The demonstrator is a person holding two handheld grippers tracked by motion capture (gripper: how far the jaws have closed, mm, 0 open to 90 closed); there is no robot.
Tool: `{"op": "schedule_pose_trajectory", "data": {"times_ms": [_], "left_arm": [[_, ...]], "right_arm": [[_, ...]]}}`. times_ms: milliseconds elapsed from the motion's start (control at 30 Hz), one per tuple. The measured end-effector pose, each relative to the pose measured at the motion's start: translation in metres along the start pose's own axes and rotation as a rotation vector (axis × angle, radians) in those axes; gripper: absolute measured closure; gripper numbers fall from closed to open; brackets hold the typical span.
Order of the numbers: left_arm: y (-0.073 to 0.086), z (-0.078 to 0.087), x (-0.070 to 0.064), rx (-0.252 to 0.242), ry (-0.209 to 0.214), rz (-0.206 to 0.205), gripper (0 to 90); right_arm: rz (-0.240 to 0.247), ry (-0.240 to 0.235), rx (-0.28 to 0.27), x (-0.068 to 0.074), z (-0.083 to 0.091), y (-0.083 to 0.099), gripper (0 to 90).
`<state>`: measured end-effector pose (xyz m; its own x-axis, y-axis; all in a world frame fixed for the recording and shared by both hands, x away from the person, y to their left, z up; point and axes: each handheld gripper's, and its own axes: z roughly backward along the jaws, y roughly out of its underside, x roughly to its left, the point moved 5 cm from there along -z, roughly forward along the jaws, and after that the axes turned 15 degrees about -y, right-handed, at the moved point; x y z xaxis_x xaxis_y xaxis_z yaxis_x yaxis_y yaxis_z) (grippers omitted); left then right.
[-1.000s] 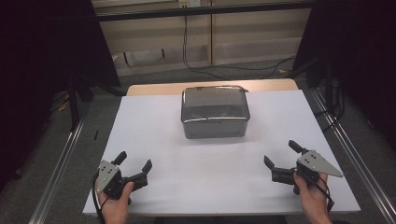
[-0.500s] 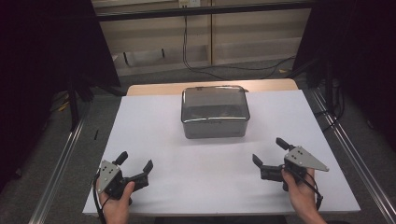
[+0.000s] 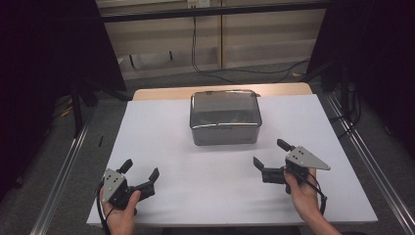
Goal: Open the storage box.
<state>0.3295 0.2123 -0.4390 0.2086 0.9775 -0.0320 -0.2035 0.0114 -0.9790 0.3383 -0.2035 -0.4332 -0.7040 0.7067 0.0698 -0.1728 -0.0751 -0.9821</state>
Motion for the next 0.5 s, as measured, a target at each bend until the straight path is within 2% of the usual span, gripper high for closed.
{"op": "schedule_pose_trajectory", "data": {"times_ms": [200, 333, 500], "left_arm": [[-0.001, 0.002, -0.001, -0.008, 0.005, 0.007, 3.4], [0.0, 0.002, -0.002, -0.005, 0.009, 0.0, 3.4], [0.001, 0.0, 0.0, 0.004, 0.006, -0.006, 3.4]], "right_arm": [[0.009, -0.007, 0.002, 0.001, -0.012, -0.006, 0.0], [0.009, -0.021, -0.002, 0.002, -0.019, -0.01, 0.0], [0.018, -0.016, -0.004, 0.001, -0.026, -0.013, 0.0]]}}
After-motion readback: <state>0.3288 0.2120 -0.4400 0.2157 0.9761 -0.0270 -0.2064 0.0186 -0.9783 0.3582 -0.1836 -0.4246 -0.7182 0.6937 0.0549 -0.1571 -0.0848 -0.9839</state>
